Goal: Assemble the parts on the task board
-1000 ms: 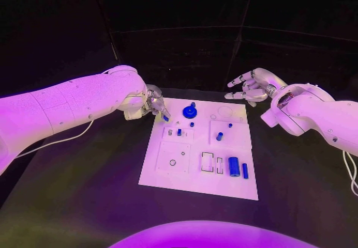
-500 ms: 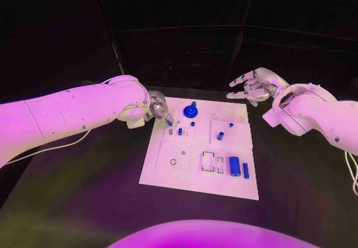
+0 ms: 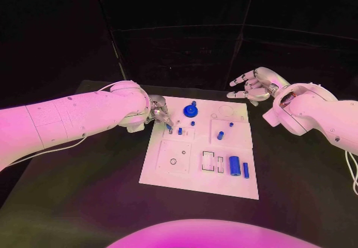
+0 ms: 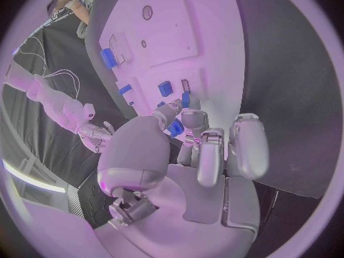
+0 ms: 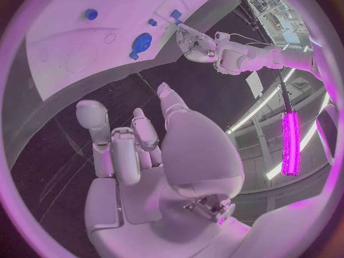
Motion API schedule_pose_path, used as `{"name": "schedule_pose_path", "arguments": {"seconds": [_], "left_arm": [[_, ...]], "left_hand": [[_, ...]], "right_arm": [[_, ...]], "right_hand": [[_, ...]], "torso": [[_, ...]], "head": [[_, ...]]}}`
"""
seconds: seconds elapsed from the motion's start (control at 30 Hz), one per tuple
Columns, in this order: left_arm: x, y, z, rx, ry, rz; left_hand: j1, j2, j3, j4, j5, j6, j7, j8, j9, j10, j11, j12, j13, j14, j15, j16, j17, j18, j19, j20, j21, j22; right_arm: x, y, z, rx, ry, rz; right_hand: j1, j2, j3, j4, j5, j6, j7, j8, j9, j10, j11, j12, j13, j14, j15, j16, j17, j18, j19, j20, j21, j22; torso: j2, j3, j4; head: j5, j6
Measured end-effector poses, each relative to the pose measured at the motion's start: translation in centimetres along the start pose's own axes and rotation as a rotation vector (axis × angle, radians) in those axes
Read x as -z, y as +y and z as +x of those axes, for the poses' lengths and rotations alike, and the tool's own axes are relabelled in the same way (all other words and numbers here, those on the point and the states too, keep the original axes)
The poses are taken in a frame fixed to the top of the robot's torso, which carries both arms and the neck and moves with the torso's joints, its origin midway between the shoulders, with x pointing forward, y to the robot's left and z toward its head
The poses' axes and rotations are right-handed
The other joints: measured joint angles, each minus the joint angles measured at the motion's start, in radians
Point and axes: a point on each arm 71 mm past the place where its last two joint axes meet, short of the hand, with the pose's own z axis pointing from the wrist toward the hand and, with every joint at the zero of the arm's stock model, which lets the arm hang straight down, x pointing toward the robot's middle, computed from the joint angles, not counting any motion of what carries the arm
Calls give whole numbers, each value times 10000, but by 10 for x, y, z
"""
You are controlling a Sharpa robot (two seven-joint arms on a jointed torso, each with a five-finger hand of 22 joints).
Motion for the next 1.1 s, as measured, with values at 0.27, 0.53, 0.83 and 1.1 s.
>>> {"name": "schedule_pose_path", "arguments": {"seconds": [0.27, 0.53, 0.83, 1.1], "left_arm": [[-1, -1, 2, -345, -119, -18], [-1, -1, 3, -515, -169, -10], [1, -3, 5, -647, -119, 56], [3, -4, 7, -699, -78, 108]], "left_hand": [[-22, -22, 57, 53, 43, -1, 1, 93, 54, 17, -15, 26, 42, -32, -32, 0, 0, 0, 0, 0, 0, 10], [-94, -93, 128, -14, 46, 5, -5, 101, 78, 20, -13, 26, 41, -32, -32, 0, 0, -1, 0, 0, 0, 10], [-94, -93, 141, -27, 45, 20, -19, 102, 77, 70, -35, 63, 53, -32, -32, 0, 0, 0, 0, 0, 4, 10], [-93, -93, 191, -25, 35, 21, -19, 146, 79, 71, -34, 63, 72, -28, -36, 0, 0, 0, 0, 0, 40, 27]], "right_arm": [[0, 0, 0, 1, -2, -7], [0, 0, 0, 2, -2, -9], [0, 0, 0, 2, -1, -9], [-1, 0, 0, 1, 3, -13]], "right_hand": [[0, 0, 0, 0, 0, 0, 0, 0, 0, 0, 0, 0, -1, 0, 0, 0, -1, 1, 0, 0, 0, 0], [0, 0, 0, 0, 0, 0, 0, 0, 0, 0, 0, 0, -2, 0, 0, 0, -1, -1, 0, 0, 0, 0], [0, 0, 0, 0, 0, 0, 0, 0, 1, 0, 0, 0, -2, 0, 0, 0, -2, 0, 0, 0, 0, 0], [0, 0, 0, 0, 0, 0, 0, 0, 0, 0, 0, 0, -3, 0, 0, 0, -2, 0, 0, 0, 0, 0]], "torso": [[0, -1, -1], [2, -1, -4], [5, 2, -3], [5, 3, -3]], "head": [[-1, -29], [5, -38], [22, -69], [23, -99]]}}
